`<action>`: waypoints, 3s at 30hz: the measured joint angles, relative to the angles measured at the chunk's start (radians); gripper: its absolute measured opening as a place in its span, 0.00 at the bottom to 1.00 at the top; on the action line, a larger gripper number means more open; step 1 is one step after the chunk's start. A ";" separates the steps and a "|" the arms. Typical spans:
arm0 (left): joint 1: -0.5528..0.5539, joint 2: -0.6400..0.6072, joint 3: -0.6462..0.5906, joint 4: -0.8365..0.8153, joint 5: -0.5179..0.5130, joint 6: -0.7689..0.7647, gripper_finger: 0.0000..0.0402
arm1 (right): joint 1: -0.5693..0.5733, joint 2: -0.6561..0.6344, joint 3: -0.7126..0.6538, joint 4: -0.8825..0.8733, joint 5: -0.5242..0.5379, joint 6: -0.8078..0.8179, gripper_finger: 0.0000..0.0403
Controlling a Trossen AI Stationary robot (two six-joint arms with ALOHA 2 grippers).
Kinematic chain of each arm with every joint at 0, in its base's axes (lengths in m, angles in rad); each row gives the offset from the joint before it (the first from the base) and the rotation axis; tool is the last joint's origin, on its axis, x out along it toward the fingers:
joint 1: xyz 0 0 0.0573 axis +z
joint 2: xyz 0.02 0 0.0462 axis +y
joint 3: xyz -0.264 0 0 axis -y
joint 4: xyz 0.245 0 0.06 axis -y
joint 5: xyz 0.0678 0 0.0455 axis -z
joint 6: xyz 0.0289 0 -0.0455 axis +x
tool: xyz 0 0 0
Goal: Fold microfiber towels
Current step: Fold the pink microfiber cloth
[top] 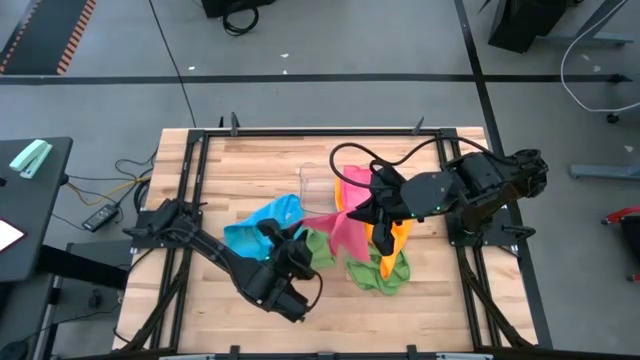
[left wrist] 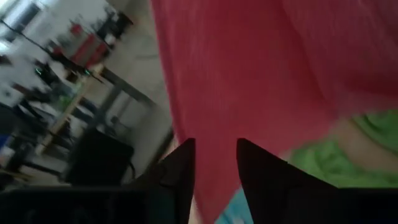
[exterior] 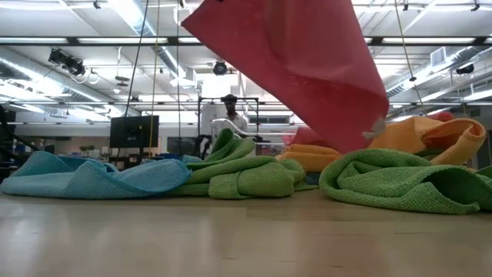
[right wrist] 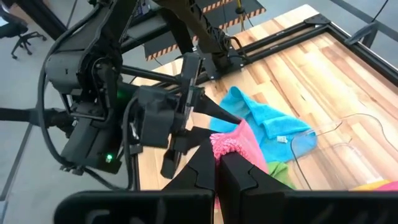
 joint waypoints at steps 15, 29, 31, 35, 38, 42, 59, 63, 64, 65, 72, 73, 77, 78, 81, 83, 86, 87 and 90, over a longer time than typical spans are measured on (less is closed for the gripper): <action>0.066 0.002 -0.005 -0.018 0.185 -0.041 0.48 | 0.000 0.000 0.000 0.012 0.000 0.001 0.02; -0.003 0.002 -0.005 -0.060 0.208 0.066 0.48 | 0.033 0.000 0.000 0.000 -0.014 0.012 0.02; -0.007 0.003 -0.005 -0.060 0.217 0.065 0.53 | 0.033 0.000 0.000 0.000 -0.015 0.016 0.02; -0.009 0.003 -0.005 -0.056 0.232 0.032 0.65 | 0.032 0.000 0.000 0.001 -0.014 0.015 0.02; 0.000 0.003 -0.006 -0.050 0.232 -0.019 0.73 | 0.033 0.000 0.000 0.009 -0.014 0.014 0.02; 0.020 0.003 -0.006 0.029 0.232 -0.013 0.78 | 0.032 0.000 0.000 0.014 -0.014 0.011 0.02; -0.006 0.003 -0.006 0.245 0.306 0.146 0.59 | 0.085 0.000 0.000 0.000 -0.046 -0.114 0.02; -0.014 0.000 -0.006 0.314 0.356 0.178 0.60 | 0.085 0.000 0.000 0.002 -0.047 -0.131 0.02; -0.013 0.000 -0.006 0.316 0.362 0.177 0.60 | 0.085 0.000 0.000 0.007 -0.046 -0.132 0.02; -0.012 0.000 -0.006 0.316 0.363 0.172 0.61 | 0.085 0.000 0.000 0.017 -0.047 -0.135 0.02; -0.012 -0.002 -0.006 0.429 0.409 0.226 0.63 | 0.099 0.000 0.001 0.032 -0.050 -0.202 0.02; -0.012 -0.005 -0.006 0.437 0.429 0.241 0.62 | 0.098 0.000 0.001 0.028 -0.051 -0.206 0.02; -0.019 -0.027 -0.006 0.430 0.475 0.249 0.58 | 0.101 -0.007 0.001 0.029 -0.080 -0.216 0.02; -0.023 -0.036 -0.006 0.429 0.476 0.249 0.57 | 0.102 -0.009 0.001 0.030 -0.089 -0.227 0.02; -0.030 -0.068 -0.006 0.453 0.474 0.250 0.56 | 0.110 -0.009 0.001 0.026 -0.102 -0.250 0.02; -0.035 -0.076 -0.006 0.461 0.483 0.251 0.56 | 0.111 -0.009 0.001 0.029 -0.102 -0.262 0.02; -0.034 -0.079 -0.006 0.478 0.529 0.259 0.56 | 0.110 -0.009 0.001 0.042 -0.101 -0.287 0.02; -0.030 -0.080 -0.006 0.490 0.545 0.263 0.56 | 0.110 -0.009 0.001 0.048 -0.101 -0.297 0.02; -0.022 -0.081 -0.006 0.528 0.570 0.283 0.57 | 0.110 -0.009 0.001 0.063 -0.101 -0.316 0.02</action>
